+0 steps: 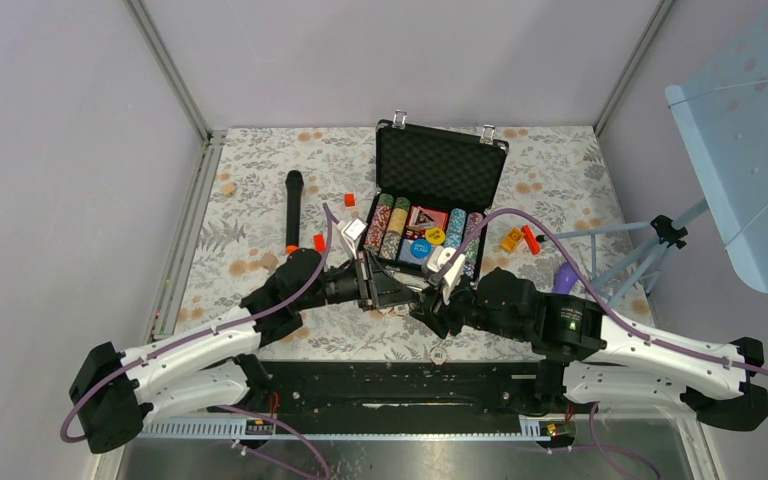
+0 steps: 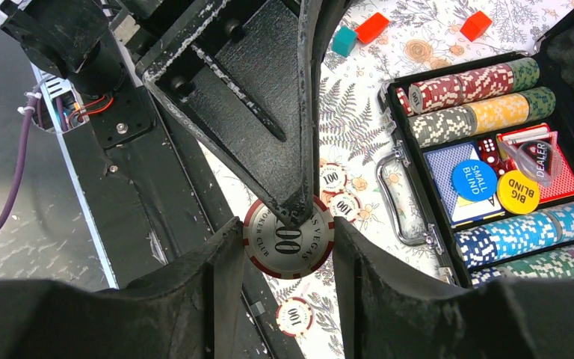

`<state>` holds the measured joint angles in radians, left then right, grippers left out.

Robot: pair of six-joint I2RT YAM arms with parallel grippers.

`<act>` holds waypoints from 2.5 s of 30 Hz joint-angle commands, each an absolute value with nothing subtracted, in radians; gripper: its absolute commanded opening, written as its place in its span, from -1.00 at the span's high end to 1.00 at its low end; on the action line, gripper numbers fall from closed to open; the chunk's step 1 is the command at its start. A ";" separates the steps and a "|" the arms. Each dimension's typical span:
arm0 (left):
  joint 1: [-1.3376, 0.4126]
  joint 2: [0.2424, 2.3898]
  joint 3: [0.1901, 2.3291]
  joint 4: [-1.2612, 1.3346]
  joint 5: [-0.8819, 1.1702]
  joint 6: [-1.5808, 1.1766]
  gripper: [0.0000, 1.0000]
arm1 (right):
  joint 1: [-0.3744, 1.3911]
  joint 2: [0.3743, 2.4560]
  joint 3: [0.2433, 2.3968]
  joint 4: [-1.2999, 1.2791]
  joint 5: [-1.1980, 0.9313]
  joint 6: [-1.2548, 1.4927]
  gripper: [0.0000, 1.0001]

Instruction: Pack up texas hold em set

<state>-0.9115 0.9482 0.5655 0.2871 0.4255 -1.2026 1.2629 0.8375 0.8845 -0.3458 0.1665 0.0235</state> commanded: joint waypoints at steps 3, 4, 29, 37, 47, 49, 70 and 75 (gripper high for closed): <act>-0.917 0.964 0.626 0.348 0.456 -1.190 0.72 | 1.262 0.823 0.876 -0.315 0.191 0.013 0.16; -0.918 0.967 0.628 0.346 0.459 -1.186 0.78 | 1.261 0.823 0.876 -0.316 0.193 0.013 0.16; -0.573 1.024 0.859 -0.142 0.289 0.038 1.00 | 1.261 0.542 0.641 -0.178 0.309 0.030 -0.89; -0.533 1.230 0.946 -0.376 0.461 0.611 1.00 | 1.261 0.503 0.637 -0.257 0.328 0.062 -0.87; -0.509 1.395 1.007 -0.453 0.587 0.970 1.00 | 1.261 0.476 0.615 -0.294 0.303 0.105 -0.86; -0.509 1.416 1.012 -0.455 0.581 1.035 1.00 | 1.261 0.472 0.612 -0.302 0.300 0.112 -0.86; -0.474 1.588 1.080 -0.357 0.584 1.367 1.00 | 1.261 0.417 0.587 -0.376 0.321 0.131 -0.87; -0.474 1.598 1.086 -0.387 0.609 1.378 1.00 | 1.261 0.434 0.587 -0.376 0.318 0.123 -0.88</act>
<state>-0.4767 1.5890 1.0397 -0.3916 0.5316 1.3304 1.2629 0.4255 0.5877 -0.3775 0.2977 0.1284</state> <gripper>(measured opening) 0.033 0.937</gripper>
